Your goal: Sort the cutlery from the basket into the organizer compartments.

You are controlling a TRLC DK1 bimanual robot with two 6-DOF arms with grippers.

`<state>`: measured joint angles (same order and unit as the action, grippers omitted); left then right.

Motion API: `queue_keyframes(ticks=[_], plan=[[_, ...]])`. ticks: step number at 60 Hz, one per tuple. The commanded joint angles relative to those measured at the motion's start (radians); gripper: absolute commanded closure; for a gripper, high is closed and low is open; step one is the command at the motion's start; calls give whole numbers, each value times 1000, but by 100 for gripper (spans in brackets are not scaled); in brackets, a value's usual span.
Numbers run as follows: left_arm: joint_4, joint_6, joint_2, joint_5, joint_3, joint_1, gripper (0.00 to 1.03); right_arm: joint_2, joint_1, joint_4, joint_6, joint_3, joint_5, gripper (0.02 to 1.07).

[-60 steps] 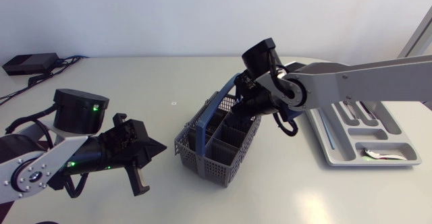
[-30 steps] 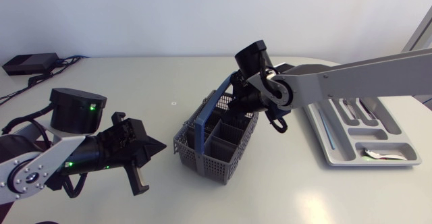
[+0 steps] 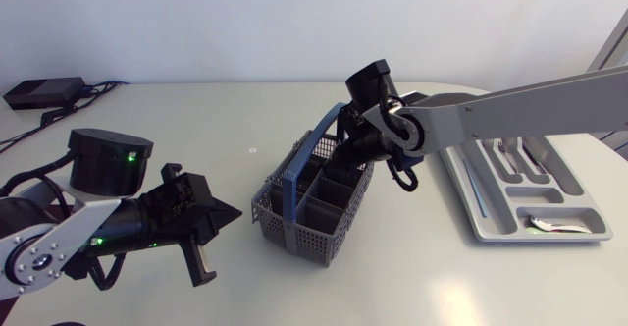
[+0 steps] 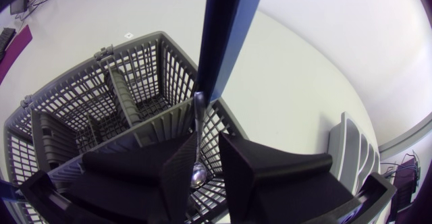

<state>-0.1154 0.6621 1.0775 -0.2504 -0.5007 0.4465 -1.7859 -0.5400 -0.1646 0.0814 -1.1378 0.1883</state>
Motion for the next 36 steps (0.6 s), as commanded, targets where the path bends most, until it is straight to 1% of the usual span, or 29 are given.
queue_keyframes(ticks=[1,8,12,20,36], plan=[[-9,-10,-14,-6,24,6,100,-35,14,-18,-25,-14,-23,83],[-10,-10,-17,-6,21,6,100,-30,23,-23,-29,-23,-78,80],[-10,-10,-17,-6,21,8,100,-33,23,-26,-29,-33,-79,80],[-9,-10,-17,-6,24,9,100,-36,23,-30,-29,-50,-108,76],[-9,-10,-19,-6,31,11,100,-84,25,-32,-42,-85,-108,75]])
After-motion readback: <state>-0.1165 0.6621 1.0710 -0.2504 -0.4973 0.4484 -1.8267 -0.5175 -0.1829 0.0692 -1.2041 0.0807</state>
